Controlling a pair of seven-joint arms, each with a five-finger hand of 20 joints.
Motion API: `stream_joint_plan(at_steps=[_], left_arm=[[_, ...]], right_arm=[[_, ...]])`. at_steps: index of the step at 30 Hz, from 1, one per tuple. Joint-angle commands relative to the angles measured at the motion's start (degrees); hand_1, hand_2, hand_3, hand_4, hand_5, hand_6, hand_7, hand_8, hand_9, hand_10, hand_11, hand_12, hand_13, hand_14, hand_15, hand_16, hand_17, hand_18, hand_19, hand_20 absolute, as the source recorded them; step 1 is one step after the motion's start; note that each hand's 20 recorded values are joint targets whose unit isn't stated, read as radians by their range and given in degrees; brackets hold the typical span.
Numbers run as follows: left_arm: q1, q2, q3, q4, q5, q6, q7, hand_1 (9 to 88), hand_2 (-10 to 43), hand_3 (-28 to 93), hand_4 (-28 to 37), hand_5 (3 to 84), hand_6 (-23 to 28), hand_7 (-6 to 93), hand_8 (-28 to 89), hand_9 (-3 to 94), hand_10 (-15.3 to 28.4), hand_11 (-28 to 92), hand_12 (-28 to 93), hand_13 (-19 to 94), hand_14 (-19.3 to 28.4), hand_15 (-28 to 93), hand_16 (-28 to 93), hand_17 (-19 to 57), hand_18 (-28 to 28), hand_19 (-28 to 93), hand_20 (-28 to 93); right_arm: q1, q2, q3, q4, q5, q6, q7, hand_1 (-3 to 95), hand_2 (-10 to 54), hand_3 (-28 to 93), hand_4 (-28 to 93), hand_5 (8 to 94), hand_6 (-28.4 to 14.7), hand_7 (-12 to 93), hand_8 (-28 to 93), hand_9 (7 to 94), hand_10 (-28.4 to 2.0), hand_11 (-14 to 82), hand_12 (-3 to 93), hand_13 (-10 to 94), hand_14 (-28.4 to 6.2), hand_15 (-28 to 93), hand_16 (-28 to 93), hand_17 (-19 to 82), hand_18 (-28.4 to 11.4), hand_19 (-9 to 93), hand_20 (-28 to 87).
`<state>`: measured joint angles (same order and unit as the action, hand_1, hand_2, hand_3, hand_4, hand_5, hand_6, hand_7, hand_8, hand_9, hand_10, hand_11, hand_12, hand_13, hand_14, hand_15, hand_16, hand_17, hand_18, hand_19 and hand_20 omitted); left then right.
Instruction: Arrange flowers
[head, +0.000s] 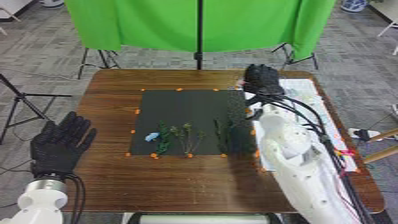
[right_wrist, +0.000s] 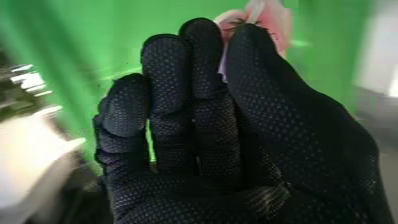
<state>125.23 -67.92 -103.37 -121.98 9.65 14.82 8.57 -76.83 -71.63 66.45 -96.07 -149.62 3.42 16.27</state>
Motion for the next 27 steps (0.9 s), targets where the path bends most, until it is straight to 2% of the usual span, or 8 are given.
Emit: stream_joint_plan(at_steps=[1,7,8,9,11,15,21,27], left_arm=[[-0.7,1.69,2.02,0.38,-0.8,0.16,0.72,29.1,16.3,77,-28.3,51.6,9.2,21.1,-10,44.3,16.2,30,13,32,16.5,47,-8,-5.3,15.9,42,15],[-2.9,3.22,3.51,0.98,-0.91,-1.24,1.94,29.1,16.3,77,-28.3,51.5,9.1,21.1,-10,44.2,16.2,30,13,32,16.5,48,-8,-5.3,15.9,42,15],[-4.3,3.27,3.9,2.0,-0.93,-1.16,1.71,29.0,16.3,77,-28.3,51.5,9.1,21.1,-10,44.2,16.2,30,13,32,16.5,48,-8,-5.3,15.9,42,15],[-3.6,3.53,3.87,1.46,-0.97,-1.27,2.13,29.0,16.3,77,-28.3,51.5,9.1,21.1,-10,44.2,16.1,30,13,32,16.5,48,-8,-5.3,15.8,42,15],[-4.2,3.81,3.96,1.65,-0.65,-0.64,1.92,29.0,16.2,77,-28.3,51.5,9.1,21.1,-10,44.2,16.1,30,13,32,16.5,48,-8,-5.3,15.9,42,15],[-3.9,4.03,3.83,1.42,-0.92,-1.76,2.85,29.0,16.2,77,-28.3,51.4,9.1,21.0,-11,43.2,16.0,29,13,30,16.0,47,-8,-5.3,15.9,42,15],[-3.8,4.17,3.65,1.32,-0.83,-2.02,2.53,29.0,16.1,77,-28.3,51.3,9.1,21.0,-11,43.0,16.1,29,13,30,16.1,47,-8,-5.4,15.9,42,15],[-4.8,3.94,4.22,2.23,-1.15,-2.43,2.24,29.0,16.1,77,-28.3,51.3,9.1,20.2,-11,43.1,16.2,29,13,30,16.2,47,-8,-5.4,15.9,42,15]], right_arm=[[11.0,-17.1,-9.4,12.5,-5.4,-7.3,-11.3,63.6,-9.5,71,-28,76.6,0.0,33,3,84.2,-10.3,11.6,43.4,63,-8.4,48,42,32,-22.2,83,41],[10.4,-21.5,-10.2,18.5,-16.2,-11.9,-13.9,63.2,-9.5,72,-28,76.3,0.1,34,3,84.1,-10.3,11.6,43.1,63,-8.2,48,42,32,-22.4,83,42],[11.1,-22.7,-9.5,20.8,-18.5,-12.2,-15.0,63.1,-9.5,72,-28,76.3,0.1,34,3,84.0,-10.2,11.7,43.2,63,-8.1,48,42,32,-22.4,83,42],[10.4,-22.6,-9.9,20.3,-19.4,-12.9,-14.9,63.0,-9.5,72,-28,76.2,0.1,34,3,83.9,-10.2,11.8,43.3,63,-8.0,48,42,32,-22.4,83,42],[9.8,-23.6,-9.3,21.2,-21.4,-13.3,-15.4,63.0,-9.5,72,-28,76.2,0.1,34,3,83.9,-10.2,11.7,43.2,63,-8.1,48,42,32,-22.4,83,42],[9.2,-26.0,-7.3,23.4,-27.5,-13.6,-18.2,62.7,-9.5,72,-28,75.7,0.1,35,3,83.3,-10.3,10.7,41.8,63,-8.1,47,42,32,-22.4,83,42],[8.3,-26.0,-8.3,23.0,-29.5,-14.0,-16.9,62.7,-9.5,71,-28,75.1,0.2,35,2,82.5,-10.3,9.6,40.2,63,-8.0,47,42,32,-22.5,83,42],[7.2,-25.7,-8.5,22.7,-30.4,-13.8,-16.5,61.9,-9.5,71,-28,73.7,-0.1,34,0,81.6,-10.3,8.7,38.8,62,-8.2,46,41,32,-22.6,83,42]])
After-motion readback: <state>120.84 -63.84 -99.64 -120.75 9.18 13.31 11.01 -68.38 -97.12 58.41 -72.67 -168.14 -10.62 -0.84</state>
